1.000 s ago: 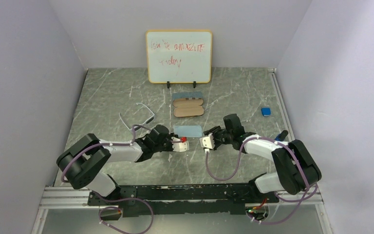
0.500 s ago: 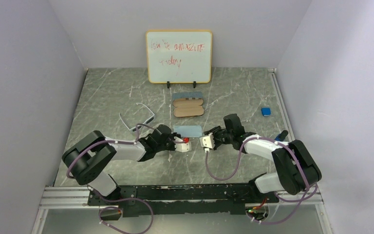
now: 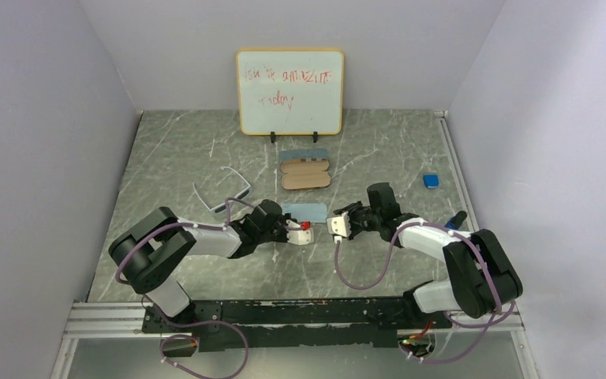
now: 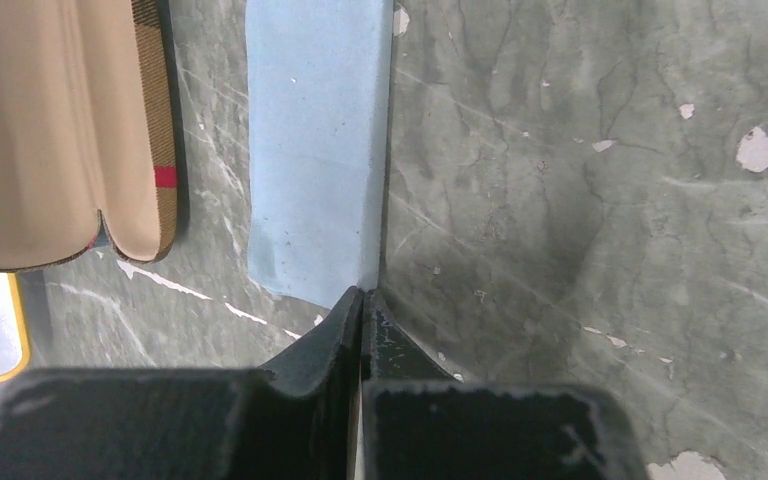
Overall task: Organize the sunglasses
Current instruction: Pick up the glasses cleaning cloth from the center of the board.
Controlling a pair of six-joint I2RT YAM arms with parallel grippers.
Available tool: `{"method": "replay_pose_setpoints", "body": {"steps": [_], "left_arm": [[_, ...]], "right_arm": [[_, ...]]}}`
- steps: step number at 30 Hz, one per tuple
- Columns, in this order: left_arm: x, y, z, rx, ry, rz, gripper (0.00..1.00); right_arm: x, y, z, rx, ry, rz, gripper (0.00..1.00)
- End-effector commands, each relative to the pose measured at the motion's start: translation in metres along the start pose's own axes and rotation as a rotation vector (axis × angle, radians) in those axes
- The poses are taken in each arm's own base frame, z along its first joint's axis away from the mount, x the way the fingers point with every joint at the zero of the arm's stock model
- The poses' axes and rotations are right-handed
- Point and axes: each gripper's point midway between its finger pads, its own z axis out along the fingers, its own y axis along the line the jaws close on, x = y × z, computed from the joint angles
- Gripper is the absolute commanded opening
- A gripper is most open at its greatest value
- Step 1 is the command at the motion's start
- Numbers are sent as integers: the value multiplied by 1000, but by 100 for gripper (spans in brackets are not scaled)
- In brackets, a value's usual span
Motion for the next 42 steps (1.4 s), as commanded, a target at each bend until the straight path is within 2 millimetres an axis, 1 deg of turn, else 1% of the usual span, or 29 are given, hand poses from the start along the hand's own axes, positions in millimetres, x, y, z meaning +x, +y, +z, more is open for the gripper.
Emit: {"method": "replay_pose_setpoints", "body": {"steps": [1,6,11,15,20,23,28,34,38,42], "left_arm": [[2,-11,2,58,14,5,5],[-5,-11,2,77,-4,-24,5],[-20,-1,-1,72,-41,-86,5],[-29,12,-3,48,-68,-127,5],[-28,27,-7,-5,-61,-128,5],[-26,30,-9,-18,-53,-122,5],[-25,28,-9,-6,-55,-130,5],[-25,26,-9,0,-58,-140,5],[-26,25,-9,4,-63,-141,5],[-27,26,-10,3,-68,-141,5]], "right_arm": [[-13,-7,-1,11,-60,-28,31],[-13,-4,1,-2,-69,-42,31],[-17,1,4,-24,-91,-49,31],[-19,8,9,-50,-99,-64,31],[-20,11,13,-63,-100,-86,34],[-20,14,14,-70,-99,-99,35],[-18,15,19,-76,-83,-114,36],[-16,22,31,-92,-48,-136,35],[-7,18,39,-58,11,-141,33],[1,20,45,-70,49,-118,28]]}}
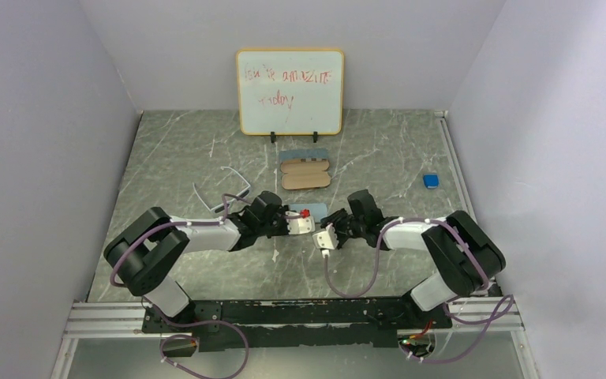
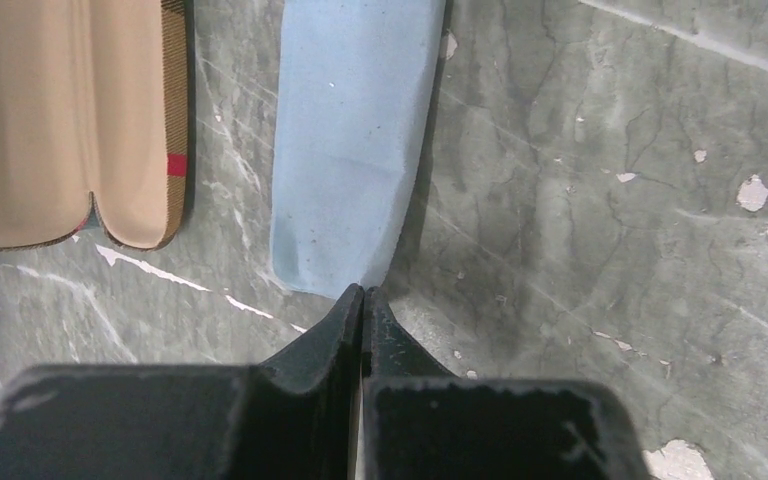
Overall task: Organize the sunglasses
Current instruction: Pick up the glasses cleaning cloth from the center of the board.
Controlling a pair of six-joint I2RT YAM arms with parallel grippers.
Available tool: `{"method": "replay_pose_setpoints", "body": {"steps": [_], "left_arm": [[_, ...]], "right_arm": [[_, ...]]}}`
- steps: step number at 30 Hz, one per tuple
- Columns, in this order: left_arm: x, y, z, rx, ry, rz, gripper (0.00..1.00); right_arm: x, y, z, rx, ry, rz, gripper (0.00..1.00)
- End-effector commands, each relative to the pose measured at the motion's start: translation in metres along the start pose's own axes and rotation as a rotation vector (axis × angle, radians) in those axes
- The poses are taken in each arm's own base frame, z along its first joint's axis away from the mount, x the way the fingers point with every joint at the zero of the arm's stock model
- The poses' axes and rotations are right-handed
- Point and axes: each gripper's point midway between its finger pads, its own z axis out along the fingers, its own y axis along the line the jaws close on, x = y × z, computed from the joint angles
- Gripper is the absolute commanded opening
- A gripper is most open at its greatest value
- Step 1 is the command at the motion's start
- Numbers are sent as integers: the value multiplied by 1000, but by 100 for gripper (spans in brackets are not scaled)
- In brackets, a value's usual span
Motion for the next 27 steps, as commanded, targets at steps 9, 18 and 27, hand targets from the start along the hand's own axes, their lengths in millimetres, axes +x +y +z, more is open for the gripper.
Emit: {"method": "replay_pose_setpoints", "body": {"steps": [9,18,27], "left_arm": [[-22,14,-8,-27,-73,-10,5],[-23,16,-10,-38,-84,-29,5],[-27,34,-13,-48,-103,-77,5]], "right_arm": [[17,8,6,-34,78,39,14],[11,-9,6,-14,58,107,0],[8,-52,-5,92,55,150,0]]}}
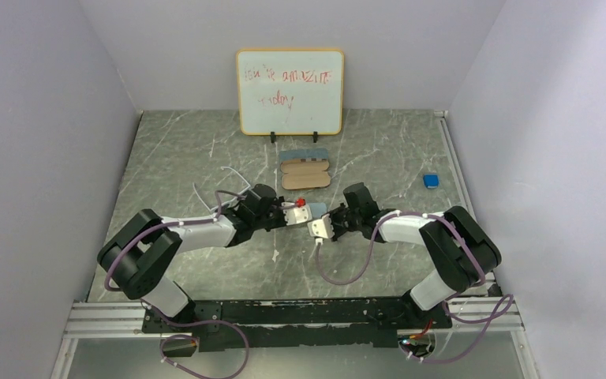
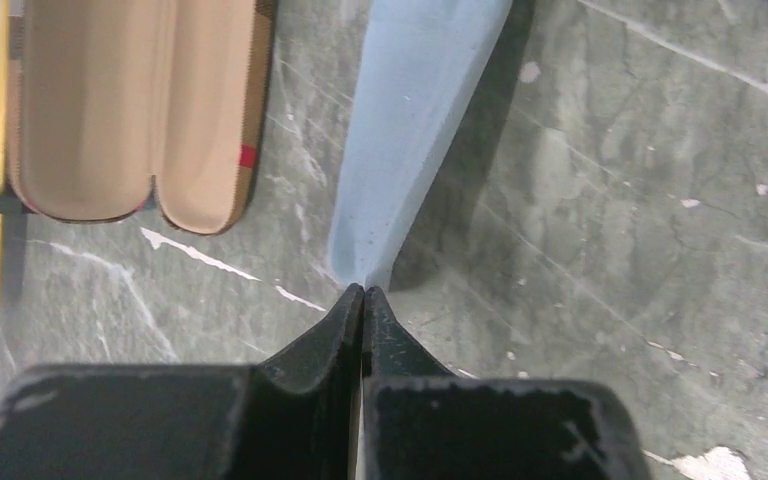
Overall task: Organize the sunglasses
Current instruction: Pick up the glasses cleaning cloth from the center of the board, then place the glasses cleaning cloth in the sunglasses case.
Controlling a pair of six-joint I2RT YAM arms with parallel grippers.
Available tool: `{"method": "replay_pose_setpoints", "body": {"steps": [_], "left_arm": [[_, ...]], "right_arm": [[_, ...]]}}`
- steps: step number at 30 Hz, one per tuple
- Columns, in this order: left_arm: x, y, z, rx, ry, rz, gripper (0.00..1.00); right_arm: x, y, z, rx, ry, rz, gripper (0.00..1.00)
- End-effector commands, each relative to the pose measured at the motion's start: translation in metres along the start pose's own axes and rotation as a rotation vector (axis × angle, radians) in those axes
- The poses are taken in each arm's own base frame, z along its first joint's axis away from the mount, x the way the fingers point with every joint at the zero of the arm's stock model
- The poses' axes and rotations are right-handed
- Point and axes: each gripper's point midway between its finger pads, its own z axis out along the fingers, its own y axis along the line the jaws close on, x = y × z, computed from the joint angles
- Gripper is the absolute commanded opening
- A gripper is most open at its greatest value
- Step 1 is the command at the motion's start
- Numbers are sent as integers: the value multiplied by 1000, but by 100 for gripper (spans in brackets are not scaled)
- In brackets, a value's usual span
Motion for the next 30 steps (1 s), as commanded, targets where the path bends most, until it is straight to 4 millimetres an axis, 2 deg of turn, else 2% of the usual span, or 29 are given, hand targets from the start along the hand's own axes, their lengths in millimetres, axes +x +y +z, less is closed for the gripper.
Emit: {"method": "replay_pose_setpoints", "body": {"steps": [1,19,30], "left_arm": [[-23,13,-3,-3,-66,-8,5],[-21,28,0,-43,-65,-48,5],[-18,43,5,-88,-61,-78,5]], "right_arm": [[-7,-41,-11,103,-13,40,0],[-9,-77,-18,196,-43,86,0],[5,-102,-17,259,-29,143,0]]}}
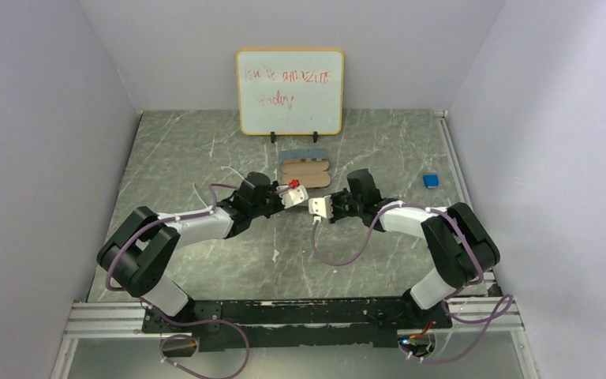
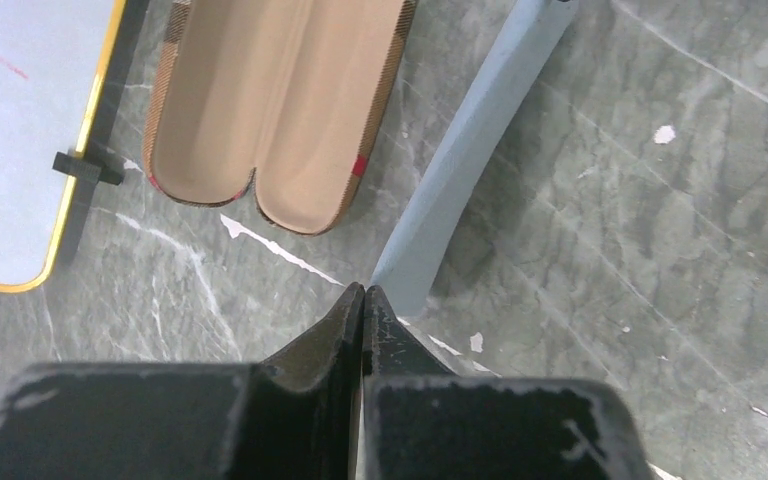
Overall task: Organize the sunglasses
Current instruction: Place the glasses cleaning cloth in the sunglasses case.
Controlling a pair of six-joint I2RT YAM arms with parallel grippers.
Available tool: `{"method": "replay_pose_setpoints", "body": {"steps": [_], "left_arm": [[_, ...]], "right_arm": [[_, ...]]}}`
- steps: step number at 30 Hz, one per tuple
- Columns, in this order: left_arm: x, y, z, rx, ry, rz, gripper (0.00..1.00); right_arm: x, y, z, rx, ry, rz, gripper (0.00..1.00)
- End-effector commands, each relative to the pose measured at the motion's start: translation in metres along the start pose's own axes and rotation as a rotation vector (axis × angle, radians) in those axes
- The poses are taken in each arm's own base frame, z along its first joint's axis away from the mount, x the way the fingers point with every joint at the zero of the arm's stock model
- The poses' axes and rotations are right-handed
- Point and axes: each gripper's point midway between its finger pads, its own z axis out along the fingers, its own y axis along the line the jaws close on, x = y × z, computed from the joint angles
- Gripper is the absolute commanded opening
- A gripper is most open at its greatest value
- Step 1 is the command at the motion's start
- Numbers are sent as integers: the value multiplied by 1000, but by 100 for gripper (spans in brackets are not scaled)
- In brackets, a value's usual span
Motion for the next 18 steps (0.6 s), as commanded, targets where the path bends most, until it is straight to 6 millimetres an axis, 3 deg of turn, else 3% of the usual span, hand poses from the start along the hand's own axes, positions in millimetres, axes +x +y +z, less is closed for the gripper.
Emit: {"method": "replay_pose_setpoints", "body": {"steps": [1,13,18], "left_arm": [[-7,-2,8,17,-15,19,5],[-8,10,22,-34,-14,-1,5],[-7,21,25,-94,-7,-5,5]], "right_arm": [[-8,-56,-1,145,-37,31,0],[1,-83,6,195,-30,59,0],[4,-80,11,180,-27,64,0]]}}
